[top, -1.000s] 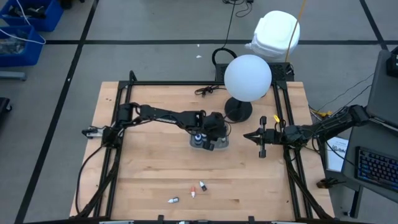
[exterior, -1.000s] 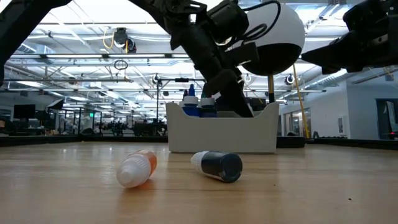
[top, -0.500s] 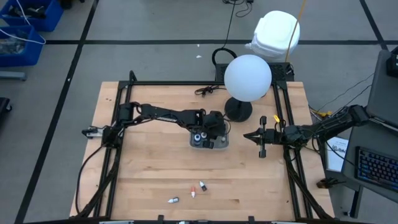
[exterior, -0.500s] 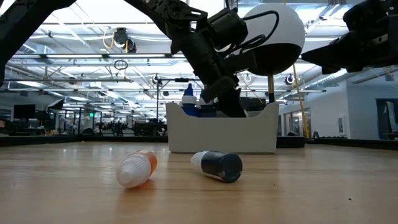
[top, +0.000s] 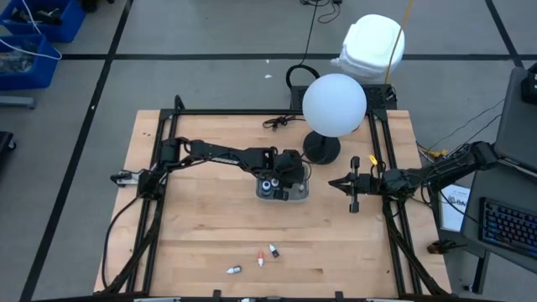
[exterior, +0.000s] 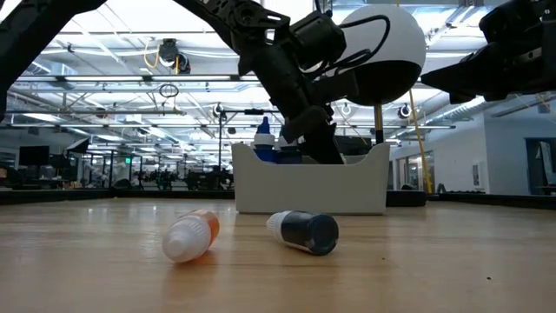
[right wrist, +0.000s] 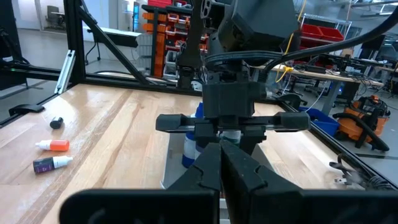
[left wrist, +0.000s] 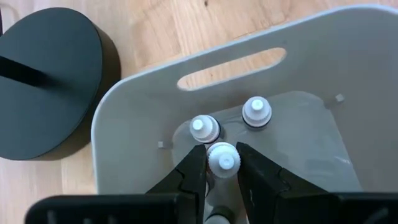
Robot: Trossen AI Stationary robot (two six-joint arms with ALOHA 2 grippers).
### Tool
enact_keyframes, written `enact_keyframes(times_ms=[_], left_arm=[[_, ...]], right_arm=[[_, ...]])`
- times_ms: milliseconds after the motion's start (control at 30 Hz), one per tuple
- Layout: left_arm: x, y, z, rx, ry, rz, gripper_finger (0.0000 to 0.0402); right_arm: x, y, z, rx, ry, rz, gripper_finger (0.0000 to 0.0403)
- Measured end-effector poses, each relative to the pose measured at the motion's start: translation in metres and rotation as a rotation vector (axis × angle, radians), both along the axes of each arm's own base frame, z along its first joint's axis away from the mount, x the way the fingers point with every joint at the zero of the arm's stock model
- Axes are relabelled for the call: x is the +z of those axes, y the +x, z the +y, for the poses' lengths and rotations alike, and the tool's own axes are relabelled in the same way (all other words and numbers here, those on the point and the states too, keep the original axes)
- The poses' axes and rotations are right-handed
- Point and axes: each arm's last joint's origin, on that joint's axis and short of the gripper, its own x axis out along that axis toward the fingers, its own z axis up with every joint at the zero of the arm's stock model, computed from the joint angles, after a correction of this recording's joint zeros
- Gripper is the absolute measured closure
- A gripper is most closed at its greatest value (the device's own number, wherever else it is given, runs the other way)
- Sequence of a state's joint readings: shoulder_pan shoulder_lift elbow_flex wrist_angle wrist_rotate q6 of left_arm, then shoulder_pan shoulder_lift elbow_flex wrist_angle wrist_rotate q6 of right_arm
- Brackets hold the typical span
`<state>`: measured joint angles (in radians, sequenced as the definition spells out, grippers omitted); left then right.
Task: Pick & Place food coloring
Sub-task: Put the bottom small orange food coloring bottle into the gray bin
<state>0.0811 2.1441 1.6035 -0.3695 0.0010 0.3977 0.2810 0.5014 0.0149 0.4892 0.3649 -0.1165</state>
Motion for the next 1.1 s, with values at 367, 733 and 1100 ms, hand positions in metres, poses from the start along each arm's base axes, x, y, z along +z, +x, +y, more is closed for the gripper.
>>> enact_keyframes(times_ms=[367,733,1100], left_arm=[[0.0003,-0.0001,0.0012,0.002,-0.002,-0.001,0.0325],[-0.0001,-0.0006,0.0011,0.007,-0.007,0.006,0.0325],[0.0002,-0.0007,0.001,0.0,-0.008,0.007,0.0325]], right_arm=[[0.0001,0.0,0.0,0.0,0.0,0.0,0.0403],[0.0006,0.0,0.0,0.0,0.001,-0.006,0.0403],[0.0007,0.0,0.0,0.0,0.013,-0.009,0.0403]])
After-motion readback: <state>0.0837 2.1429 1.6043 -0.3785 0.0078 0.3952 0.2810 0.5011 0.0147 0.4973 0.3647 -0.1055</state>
